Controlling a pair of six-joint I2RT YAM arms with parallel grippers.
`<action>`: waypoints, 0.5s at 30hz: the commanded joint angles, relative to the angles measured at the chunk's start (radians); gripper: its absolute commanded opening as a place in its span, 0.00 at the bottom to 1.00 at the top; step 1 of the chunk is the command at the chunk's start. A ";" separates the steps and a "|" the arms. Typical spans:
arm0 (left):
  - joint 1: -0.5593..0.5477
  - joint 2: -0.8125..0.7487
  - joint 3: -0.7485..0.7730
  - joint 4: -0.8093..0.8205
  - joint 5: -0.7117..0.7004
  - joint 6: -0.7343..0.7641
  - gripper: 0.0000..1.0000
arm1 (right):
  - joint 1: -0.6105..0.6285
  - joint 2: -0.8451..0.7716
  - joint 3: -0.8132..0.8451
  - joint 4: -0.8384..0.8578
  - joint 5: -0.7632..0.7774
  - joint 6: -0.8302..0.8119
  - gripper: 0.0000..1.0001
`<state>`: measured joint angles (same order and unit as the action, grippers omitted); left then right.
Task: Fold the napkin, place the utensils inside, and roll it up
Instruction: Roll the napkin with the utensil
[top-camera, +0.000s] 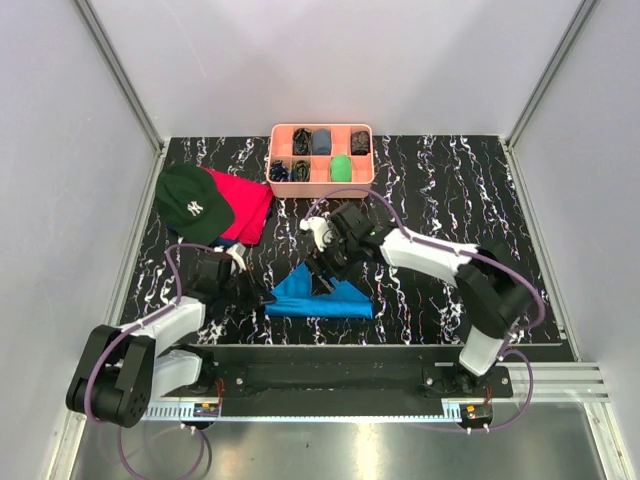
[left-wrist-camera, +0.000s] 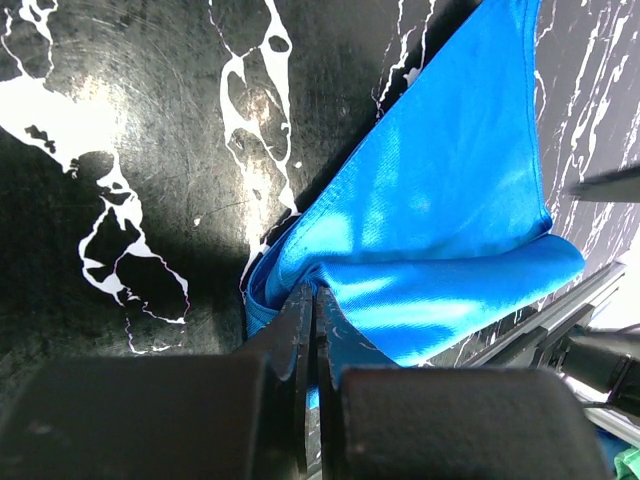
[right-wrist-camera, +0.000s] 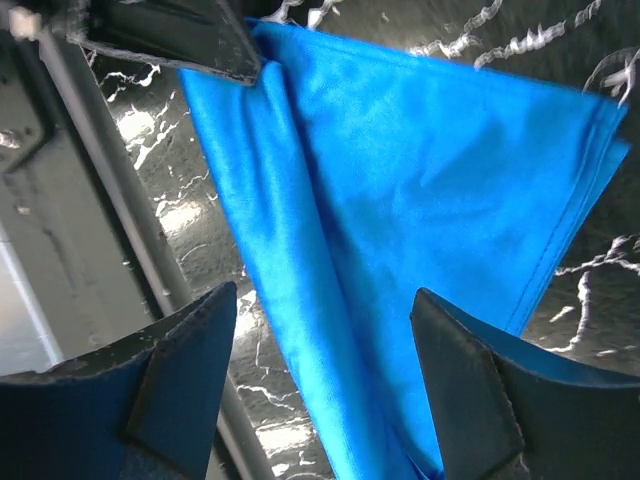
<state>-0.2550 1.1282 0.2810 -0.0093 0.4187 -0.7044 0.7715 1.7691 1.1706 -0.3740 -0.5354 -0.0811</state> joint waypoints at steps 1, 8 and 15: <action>0.002 0.025 0.041 -0.095 -0.049 0.026 0.00 | 0.139 -0.088 -0.064 0.098 0.259 -0.091 0.79; 0.002 0.071 0.075 -0.110 -0.046 0.043 0.00 | 0.304 -0.065 -0.089 0.121 0.498 -0.154 0.80; 0.003 0.091 0.089 -0.110 -0.040 0.049 0.00 | 0.333 -0.033 -0.091 0.142 0.557 -0.200 0.80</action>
<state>-0.2550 1.1980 0.3542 -0.0803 0.4149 -0.6899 1.0969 1.7168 1.0767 -0.2806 -0.0586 -0.2314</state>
